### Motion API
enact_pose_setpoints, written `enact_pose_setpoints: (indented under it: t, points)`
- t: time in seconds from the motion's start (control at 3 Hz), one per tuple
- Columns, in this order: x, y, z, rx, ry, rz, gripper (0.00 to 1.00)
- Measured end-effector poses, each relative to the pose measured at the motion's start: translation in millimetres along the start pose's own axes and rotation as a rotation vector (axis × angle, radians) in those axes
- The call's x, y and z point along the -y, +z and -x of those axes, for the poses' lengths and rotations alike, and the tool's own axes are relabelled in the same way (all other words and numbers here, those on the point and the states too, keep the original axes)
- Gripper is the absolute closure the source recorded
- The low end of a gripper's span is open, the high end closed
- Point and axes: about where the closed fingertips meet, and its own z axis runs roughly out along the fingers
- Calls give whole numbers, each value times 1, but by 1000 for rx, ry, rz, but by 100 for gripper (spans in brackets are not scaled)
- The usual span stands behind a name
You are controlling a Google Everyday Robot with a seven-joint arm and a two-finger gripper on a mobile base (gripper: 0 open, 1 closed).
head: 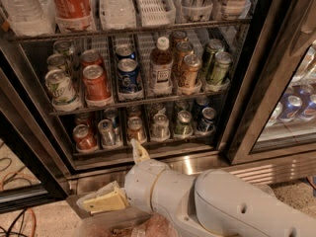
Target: Pick 7up can from middle shelf of fridge
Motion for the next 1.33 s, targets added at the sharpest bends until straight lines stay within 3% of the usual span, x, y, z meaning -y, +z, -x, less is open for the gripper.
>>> enact_pose_setpoints:
  t: [0.33, 0.67, 1.0, 1.33]
  points:
    - [-1, 2, 1, -3, -5, -7, 0]
    - [-3, 20, 14, 38, -16, -4, 0]
    - [5, 37, 35, 107, -36, -31, 0]
    - [-4, 58, 57, 184, -89, -36, 0]
